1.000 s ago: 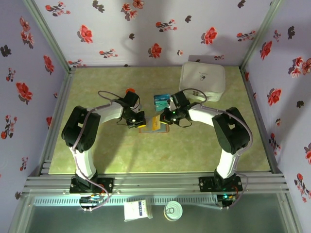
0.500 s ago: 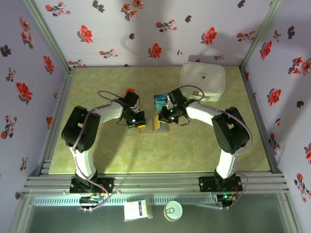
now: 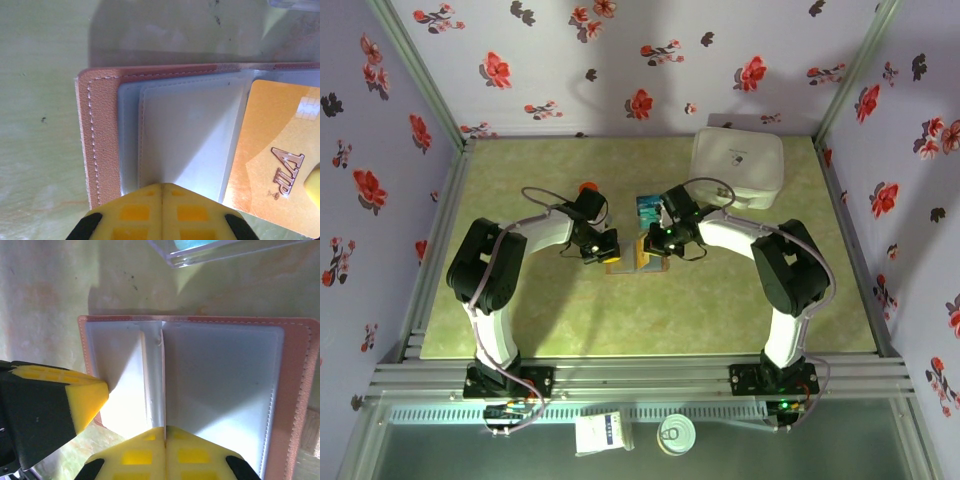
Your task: Take the credit cards out of the card holder
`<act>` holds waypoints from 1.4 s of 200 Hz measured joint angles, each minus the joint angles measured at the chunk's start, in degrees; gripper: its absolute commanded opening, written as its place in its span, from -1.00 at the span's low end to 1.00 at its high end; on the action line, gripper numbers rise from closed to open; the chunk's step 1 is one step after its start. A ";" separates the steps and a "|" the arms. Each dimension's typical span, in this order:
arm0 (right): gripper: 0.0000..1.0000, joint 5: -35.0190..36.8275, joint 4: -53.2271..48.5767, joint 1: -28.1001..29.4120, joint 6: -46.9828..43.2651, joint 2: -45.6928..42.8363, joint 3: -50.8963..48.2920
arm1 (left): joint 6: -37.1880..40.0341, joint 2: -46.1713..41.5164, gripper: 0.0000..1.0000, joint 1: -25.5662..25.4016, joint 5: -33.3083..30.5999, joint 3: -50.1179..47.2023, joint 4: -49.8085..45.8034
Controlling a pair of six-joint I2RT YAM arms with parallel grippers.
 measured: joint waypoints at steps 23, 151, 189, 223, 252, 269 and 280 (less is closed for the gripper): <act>-0.90 0.96 -2.56 -0.13 -1.55 -1.01 0.61 | 0.04 -0.02 -1.00 0.00 0.00 0.07 -0.02; -1.00 14.69 -34.93 -2.71 -68.17 4.96 34.34 | 0.04 -3.93 -0.75 0.63 -2.27 -0.13 -2.14; -1.00 17.64 -40.89 -3.89 -85.15 13.22 45.44 | 0.02 -8.79 -0.69 2.54 -3.30 -3.65 -2.56; -1.00 17.53 -45.55 -5.53 -93.15 21.64 59.06 | 0.00 -12.07 -0.69 4.15 -4.13 -7.06 -3.02; -1.00 17.51 -47.12 -6.16 -96.72 26.60 66.66 | -0.02 -13.84 -0.69 5.22 -4.79 -9.68 -3.17; -1.00 17.35 -47.32 -6.29 -98.03 28.94 69.96 | -0.04 -14.14 -0.69 5.73 -4.96 -10.40 -3.48; -1.00 17.35 -47.10 -6.29 -98.82 30.05 71.14 | -0.04 -14.19 -0.69 5.95 -5.01 -10.60 -3.54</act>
